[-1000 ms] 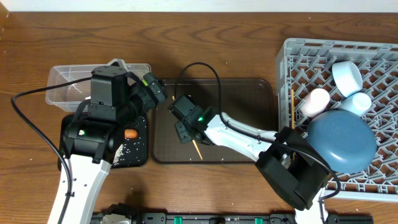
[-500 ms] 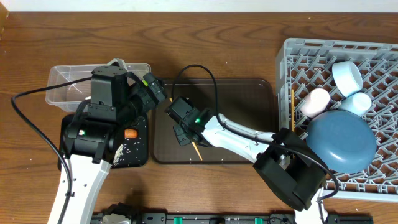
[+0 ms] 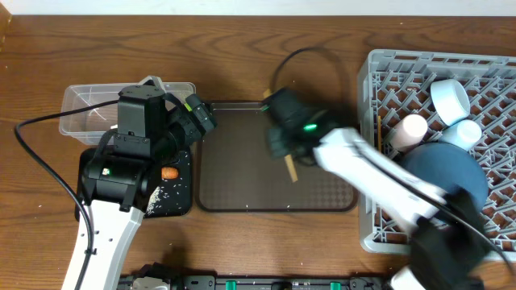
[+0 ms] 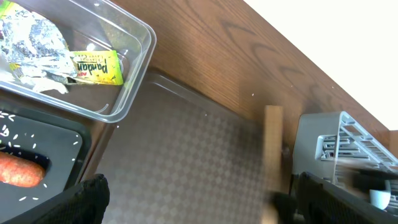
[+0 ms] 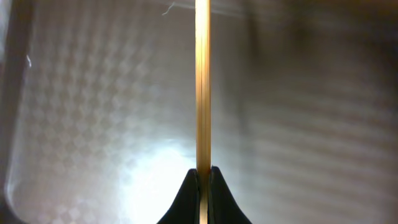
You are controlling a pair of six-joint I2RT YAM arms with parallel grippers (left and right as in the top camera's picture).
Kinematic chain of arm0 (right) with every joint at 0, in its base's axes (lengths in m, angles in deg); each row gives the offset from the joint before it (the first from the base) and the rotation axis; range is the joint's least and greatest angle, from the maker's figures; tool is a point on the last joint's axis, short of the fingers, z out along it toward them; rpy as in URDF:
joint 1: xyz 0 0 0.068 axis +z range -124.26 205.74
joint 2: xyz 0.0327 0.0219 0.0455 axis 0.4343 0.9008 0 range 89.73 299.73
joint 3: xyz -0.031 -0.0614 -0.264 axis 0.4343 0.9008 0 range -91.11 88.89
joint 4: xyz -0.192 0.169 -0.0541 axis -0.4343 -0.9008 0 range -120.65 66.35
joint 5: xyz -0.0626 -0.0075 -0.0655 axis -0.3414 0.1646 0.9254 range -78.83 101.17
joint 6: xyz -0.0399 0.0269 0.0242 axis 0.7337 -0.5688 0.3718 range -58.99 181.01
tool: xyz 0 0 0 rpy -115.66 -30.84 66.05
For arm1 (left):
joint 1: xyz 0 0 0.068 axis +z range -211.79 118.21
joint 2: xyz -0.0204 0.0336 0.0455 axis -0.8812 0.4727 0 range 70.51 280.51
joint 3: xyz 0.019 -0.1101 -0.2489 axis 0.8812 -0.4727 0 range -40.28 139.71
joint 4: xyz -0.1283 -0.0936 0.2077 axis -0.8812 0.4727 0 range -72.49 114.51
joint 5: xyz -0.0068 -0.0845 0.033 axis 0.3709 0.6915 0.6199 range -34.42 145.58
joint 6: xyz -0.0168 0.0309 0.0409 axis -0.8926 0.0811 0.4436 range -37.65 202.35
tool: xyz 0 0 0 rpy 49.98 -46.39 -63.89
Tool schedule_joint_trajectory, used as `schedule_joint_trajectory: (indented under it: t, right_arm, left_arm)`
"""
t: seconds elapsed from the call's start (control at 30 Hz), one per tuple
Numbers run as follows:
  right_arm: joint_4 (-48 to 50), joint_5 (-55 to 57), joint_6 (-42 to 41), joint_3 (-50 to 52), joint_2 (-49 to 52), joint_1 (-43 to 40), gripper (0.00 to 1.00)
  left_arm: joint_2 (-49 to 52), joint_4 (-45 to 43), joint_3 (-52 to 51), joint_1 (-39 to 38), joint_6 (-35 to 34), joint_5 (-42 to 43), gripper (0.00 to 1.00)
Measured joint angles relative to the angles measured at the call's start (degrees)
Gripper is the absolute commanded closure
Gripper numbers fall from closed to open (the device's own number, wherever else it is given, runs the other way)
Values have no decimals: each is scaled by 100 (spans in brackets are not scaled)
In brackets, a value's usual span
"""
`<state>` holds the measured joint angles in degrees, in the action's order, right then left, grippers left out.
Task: Sort waste into correct bins and load items into the dishwasher rack
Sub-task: 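Carry the second chopstick right and insert it beside the first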
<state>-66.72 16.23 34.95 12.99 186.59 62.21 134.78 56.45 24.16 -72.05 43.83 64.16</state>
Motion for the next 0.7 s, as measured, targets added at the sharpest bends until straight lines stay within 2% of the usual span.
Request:
schedule_joint_trajectory:
  t: [0.27, 0.47, 0.7]
  right_arm:
    - [-1292, 260, 339, -7, -1410, -1401, 99]
    - [-1917, 297, 533, -2, -1550, -2251, 99]
    - [-1926, 367, 734, 87, -1502, -2529, 99]
  left_arm:
    - [0, 2, 0, 0, 0, 0, 2]
    - [0, 0, 0, 0, 0, 0, 2]
    - [2, 0, 0, 0, 0, 0, 2]
